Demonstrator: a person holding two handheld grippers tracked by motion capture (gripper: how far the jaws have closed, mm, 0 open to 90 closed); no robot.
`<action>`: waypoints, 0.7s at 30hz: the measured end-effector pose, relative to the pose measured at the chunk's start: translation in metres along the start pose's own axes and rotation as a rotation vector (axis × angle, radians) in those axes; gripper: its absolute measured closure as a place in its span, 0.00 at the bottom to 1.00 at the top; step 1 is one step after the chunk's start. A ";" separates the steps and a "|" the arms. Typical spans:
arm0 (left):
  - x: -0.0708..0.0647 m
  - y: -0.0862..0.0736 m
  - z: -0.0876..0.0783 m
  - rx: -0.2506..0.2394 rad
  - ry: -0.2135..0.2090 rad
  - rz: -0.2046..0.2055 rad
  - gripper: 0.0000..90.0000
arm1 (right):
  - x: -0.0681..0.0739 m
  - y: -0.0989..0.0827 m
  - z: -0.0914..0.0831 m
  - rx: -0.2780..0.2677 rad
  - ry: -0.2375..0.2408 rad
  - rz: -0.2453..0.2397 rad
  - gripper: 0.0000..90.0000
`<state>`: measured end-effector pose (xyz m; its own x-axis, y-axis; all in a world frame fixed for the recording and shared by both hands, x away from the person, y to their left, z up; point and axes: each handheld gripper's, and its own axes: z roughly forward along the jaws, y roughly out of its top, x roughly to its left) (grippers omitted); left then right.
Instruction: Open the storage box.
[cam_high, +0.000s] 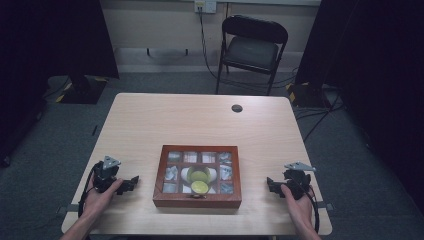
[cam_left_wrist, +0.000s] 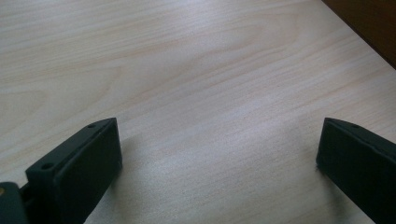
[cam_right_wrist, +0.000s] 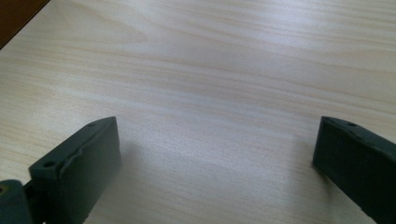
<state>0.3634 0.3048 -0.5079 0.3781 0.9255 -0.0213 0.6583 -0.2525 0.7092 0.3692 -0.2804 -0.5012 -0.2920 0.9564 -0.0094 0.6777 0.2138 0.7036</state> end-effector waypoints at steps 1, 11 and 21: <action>0.000 0.000 0.000 0.000 0.002 0.002 0.00 | 0.000 0.000 0.000 0.001 0.000 -0.002 0.00; 0.002 0.001 -0.003 0.010 0.007 -0.011 0.08 | 0.000 0.000 0.000 0.000 0.002 -0.007 0.00; 0.006 0.004 -0.012 0.025 -0.050 -0.072 0.20 | 0.000 -0.001 -0.001 0.002 0.001 -0.008 0.00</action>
<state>0.3606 0.3127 -0.4970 0.3607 0.9265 -0.1073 0.7007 -0.1932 0.6867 0.3684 -0.2804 -0.5012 -0.2981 0.9544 -0.0143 0.6764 0.2218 0.7023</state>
